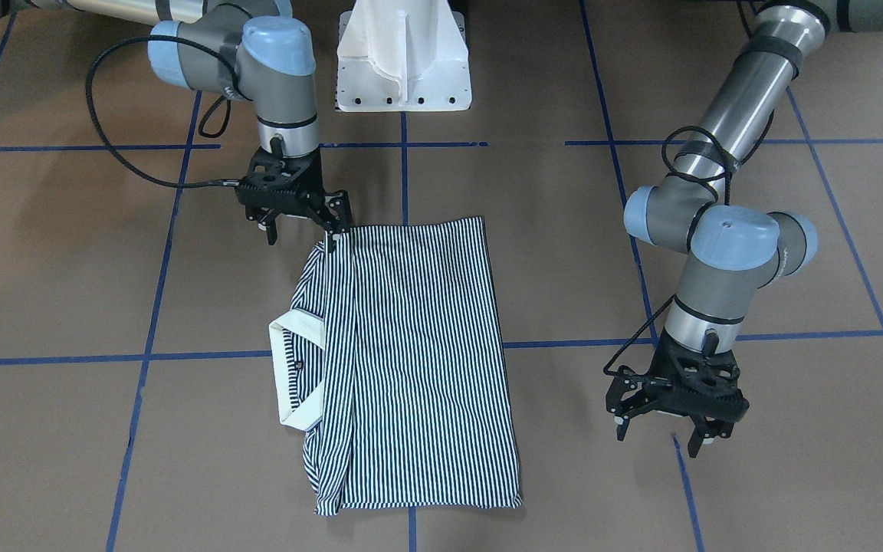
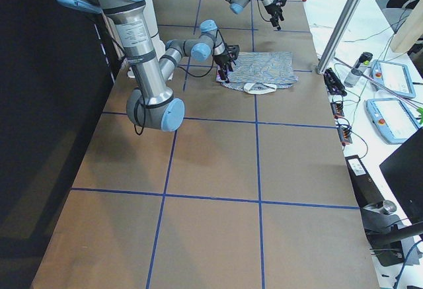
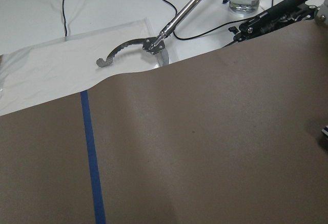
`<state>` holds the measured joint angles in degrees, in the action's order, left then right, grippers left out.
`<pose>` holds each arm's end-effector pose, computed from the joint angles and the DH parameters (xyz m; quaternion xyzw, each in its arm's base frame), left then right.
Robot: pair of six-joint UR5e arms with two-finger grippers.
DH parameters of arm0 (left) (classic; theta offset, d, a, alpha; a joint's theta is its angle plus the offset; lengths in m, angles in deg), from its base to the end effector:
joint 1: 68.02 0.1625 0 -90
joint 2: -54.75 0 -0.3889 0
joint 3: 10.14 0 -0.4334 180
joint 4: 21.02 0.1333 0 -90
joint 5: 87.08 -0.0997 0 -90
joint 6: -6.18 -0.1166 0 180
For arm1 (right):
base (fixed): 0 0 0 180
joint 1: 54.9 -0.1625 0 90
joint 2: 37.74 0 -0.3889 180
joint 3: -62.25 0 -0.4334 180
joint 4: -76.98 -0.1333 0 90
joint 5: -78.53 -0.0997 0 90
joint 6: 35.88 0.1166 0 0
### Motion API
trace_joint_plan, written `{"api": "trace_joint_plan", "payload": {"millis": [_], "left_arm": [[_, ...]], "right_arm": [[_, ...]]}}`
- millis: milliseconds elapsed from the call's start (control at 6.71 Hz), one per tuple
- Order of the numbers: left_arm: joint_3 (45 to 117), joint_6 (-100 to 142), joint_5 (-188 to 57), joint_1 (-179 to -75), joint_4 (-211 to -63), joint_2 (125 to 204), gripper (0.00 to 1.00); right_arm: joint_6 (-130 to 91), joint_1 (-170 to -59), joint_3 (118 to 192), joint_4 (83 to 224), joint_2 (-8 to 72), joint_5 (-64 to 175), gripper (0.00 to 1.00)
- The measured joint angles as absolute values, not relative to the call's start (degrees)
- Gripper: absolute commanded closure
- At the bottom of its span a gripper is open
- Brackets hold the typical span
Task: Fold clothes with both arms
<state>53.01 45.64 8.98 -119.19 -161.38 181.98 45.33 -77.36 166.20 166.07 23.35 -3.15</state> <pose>0.4146 -0.7080 0.3638 0.3628 0.3541 0.0220 0.8617 -0.5503 -0.3900 0.2225 0.1650 -0.3399 0.1370 0.9157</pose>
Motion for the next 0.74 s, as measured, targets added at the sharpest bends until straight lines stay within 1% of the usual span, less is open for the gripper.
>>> {"api": "trace_joint_plan", "payload": {"millis": [149,447,745], "left_arm": [[53.55,45.64,8.98,-119.18,-161.38,181.62,0.0],[54.28,46.0,8.98,-119.17,-161.32,181.02,0.0],[54.36,46.46,8.98,-119.17,-161.3,180.86,0.0]], "right_arm": [[40.73,-74.9,166.23,167.3,22.95,-0.3,0.26],[30.45,-72.01,166.12,167.54,22.66,3.08,0.41],[26.98,-70.29,165.74,167.37,22.25,4.69,0.42]]}}
